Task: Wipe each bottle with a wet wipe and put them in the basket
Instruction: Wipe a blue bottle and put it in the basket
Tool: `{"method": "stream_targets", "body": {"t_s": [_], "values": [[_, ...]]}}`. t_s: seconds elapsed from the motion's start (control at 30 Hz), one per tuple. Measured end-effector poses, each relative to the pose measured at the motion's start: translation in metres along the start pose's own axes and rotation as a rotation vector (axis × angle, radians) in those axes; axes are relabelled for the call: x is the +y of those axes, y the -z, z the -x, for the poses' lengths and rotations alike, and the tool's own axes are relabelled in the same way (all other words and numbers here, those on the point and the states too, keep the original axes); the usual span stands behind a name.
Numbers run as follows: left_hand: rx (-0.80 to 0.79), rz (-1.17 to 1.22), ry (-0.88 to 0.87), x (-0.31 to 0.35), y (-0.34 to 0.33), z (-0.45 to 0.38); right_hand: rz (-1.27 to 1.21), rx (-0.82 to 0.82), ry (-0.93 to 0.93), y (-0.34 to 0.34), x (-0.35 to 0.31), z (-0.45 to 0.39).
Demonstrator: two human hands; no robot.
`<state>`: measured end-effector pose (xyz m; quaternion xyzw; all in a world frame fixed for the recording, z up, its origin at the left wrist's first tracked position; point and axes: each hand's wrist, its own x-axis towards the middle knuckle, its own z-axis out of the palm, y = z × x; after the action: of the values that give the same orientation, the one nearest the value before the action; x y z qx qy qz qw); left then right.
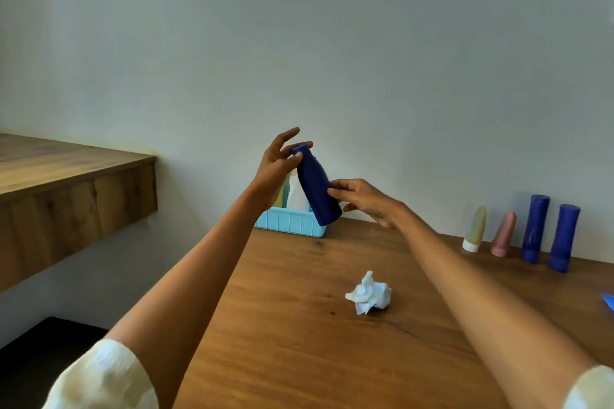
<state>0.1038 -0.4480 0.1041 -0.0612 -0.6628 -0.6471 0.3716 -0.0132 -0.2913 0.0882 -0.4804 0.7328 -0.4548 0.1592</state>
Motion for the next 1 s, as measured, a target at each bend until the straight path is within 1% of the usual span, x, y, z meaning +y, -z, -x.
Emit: {"method": "stream_targets", "body": {"t_s": [0.1,0.17,0.23,0.33,0.4,0.47,0.57,0.73,0.8,0.9,1.0], "values": [[0.078,-0.183,0.01,-0.007,-0.003,-0.027,-0.032,0.106,0.017,0.005,0.009,-0.027],[0.176,-0.29,0.053,-0.02,-0.007,-0.042,-0.075,0.24,-0.008,0.003,0.02,-0.045],[0.232,-0.379,0.132,-0.038,-0.012,-0.052,-0.102,0.365,-0.062,-0.002,0.036,-0.063],[0.174,-0.444,0.29,-0.067,-0.015,-0.06,-0.065,0.442,-0.136,-0.015,0.055,-0.086],[0.117,-0.401,0.339,-0.083,-0.014,-0.064,-0.027,0.458,-0.158,-0.021,0.061,-0.101],[0.108,-0.358,0.364,-0.093,-0.013,-0.069,0.048,0.443,-0.19,-0.023,0.064,-0.114],[0.103,-0.39,0.396,-0.105,-0.01,-0.074,0.245,0.364,-0.233,-0.018,0.067,-0.128],[0.047,-0.416,0.431,-0.117,-0.008,-0.072,0.407,0.292,-0.276,-0.01,0.074,-0.13],[0.036,-0.421,0.426,-0.12,-0.007,-0.072,0.502,0.294,-0.281,-0.009,0.075,-0.128],[0.033,-0.436,0.412,-0.122,-0.008,-0.073,0.671,0.342,-0.273,-0.008,0.075,-0.127],[-0.011,-0.497,0.413,-0.121,-0.009,-0.073,0.705,0.339,-0.306,-0.007,0.077,-0.126]]}}
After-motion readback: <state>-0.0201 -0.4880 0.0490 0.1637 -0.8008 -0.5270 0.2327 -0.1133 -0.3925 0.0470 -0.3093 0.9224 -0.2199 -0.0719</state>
